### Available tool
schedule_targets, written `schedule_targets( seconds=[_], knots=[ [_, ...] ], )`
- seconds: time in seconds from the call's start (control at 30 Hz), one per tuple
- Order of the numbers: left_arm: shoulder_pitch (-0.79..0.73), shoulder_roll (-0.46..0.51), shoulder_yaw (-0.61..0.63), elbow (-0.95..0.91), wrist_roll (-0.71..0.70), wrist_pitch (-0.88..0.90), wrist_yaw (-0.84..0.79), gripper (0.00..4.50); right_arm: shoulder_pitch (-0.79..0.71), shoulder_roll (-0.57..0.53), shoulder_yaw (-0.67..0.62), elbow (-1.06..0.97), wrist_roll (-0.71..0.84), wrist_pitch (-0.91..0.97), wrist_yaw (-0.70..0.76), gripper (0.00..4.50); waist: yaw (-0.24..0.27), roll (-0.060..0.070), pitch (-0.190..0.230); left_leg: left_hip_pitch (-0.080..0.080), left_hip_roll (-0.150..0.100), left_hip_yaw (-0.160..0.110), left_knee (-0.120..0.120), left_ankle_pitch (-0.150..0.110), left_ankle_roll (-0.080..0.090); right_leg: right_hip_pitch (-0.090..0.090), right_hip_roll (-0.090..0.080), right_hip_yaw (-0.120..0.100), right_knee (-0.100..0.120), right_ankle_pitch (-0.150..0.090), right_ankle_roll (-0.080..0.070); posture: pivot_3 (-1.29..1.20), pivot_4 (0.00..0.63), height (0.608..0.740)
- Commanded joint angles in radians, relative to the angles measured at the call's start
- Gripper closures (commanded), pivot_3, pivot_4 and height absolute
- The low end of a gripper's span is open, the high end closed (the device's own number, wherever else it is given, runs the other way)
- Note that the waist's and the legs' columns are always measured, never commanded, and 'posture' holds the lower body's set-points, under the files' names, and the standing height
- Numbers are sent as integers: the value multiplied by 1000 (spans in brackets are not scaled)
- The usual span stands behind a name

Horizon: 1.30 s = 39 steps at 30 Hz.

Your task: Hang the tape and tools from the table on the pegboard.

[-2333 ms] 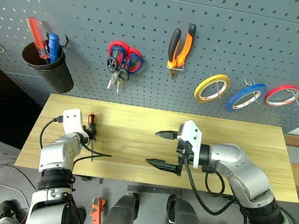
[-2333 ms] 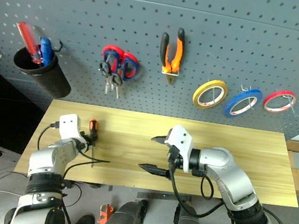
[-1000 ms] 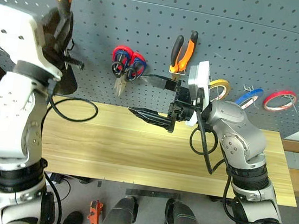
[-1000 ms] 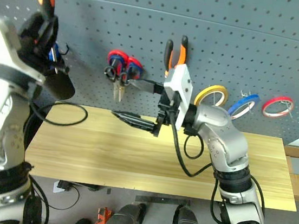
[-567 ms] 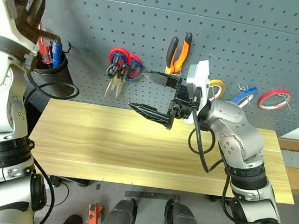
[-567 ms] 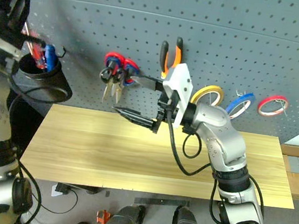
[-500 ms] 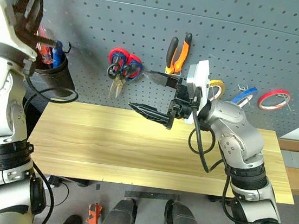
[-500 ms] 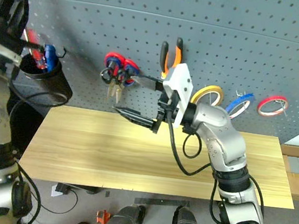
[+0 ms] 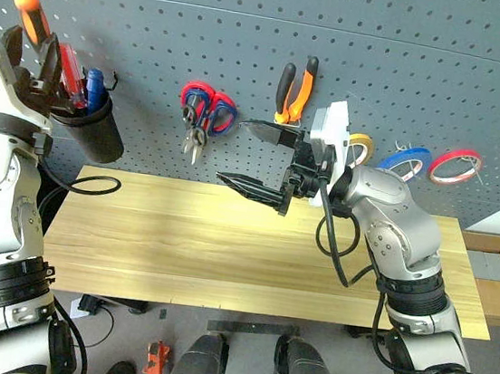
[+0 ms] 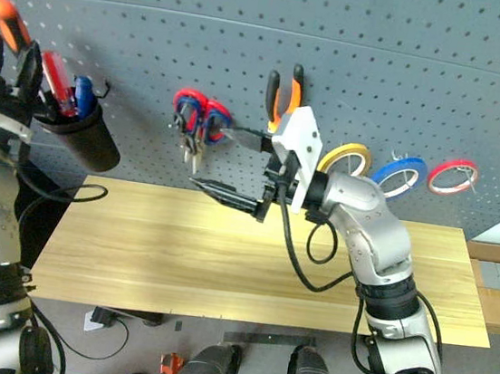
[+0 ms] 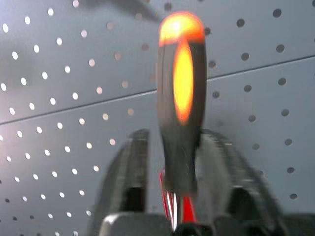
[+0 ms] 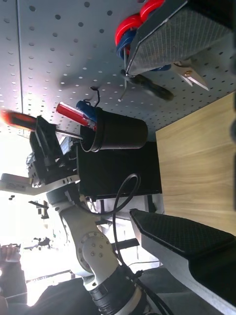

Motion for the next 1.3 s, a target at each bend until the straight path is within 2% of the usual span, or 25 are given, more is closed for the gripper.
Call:
schedule_targets(
  seconds=[0.03,0.13,0.17,0.43,0.73,0.87,1.0,1.3],
  knots=[
    [-5,14,29,-35,-27,-4,-3,1200,-27,0,1,-17,-5,-33,15,0,1,0,-2,0,0,0,0,0,0,0,0,0,0,0,0,72,167,740],
    [9,29,18,-88,-77,67,-37,192,-26,-6,-1,-11,-6,-34,29,0,1,-1,-5,0,0,0,0,0,0,0,0,0,0,0,0,78,165,740],
    [22,37,19,-117,-106,97,-58,28,-24,-13,-6,-10,-2,-27,37,0,0,-1,-7,0,0,0,0,0,0,0,0,0,0,0,0,78,165,740],
    [198,82,59,-278,-246,247,-175,28,70,-100,-66,-25,-5,14,8,0,0,0,-11,0,0,0,0,0,0,0,0,1,1,0,0,74,181,740],
    [370,69,85,-395,-438,376,-270,28,146,-218,-144,-22,-29,28,-54,0,3,0,-11,4,0,0,1,0,0,5,0,3,0,0,-1,53,177,740],
    [455,70,62,-357,-385,357,-298,28,207,-275,-145,-18,-37,18,-25,0,3,3,-17,5,0,0,0,0,0,7,0,3,-1,0,-1,44,175,740],
    [503,39,12,-298,-300,304,-292,28,283,-282,-148,-16,-46,13,-44,0,4,8,-25,6,0,0,0,0,1,8,0,4,-1,1,-1,27,179,740],
    [497,-14,-88,-198,-181,251,-274,28,422,-298,-178,-60,-46,36,-80,0,2,9,-30,7,0,0,0,-1,1,9,-1,4,-1,1,-3,-13,195,740]
  ],
)
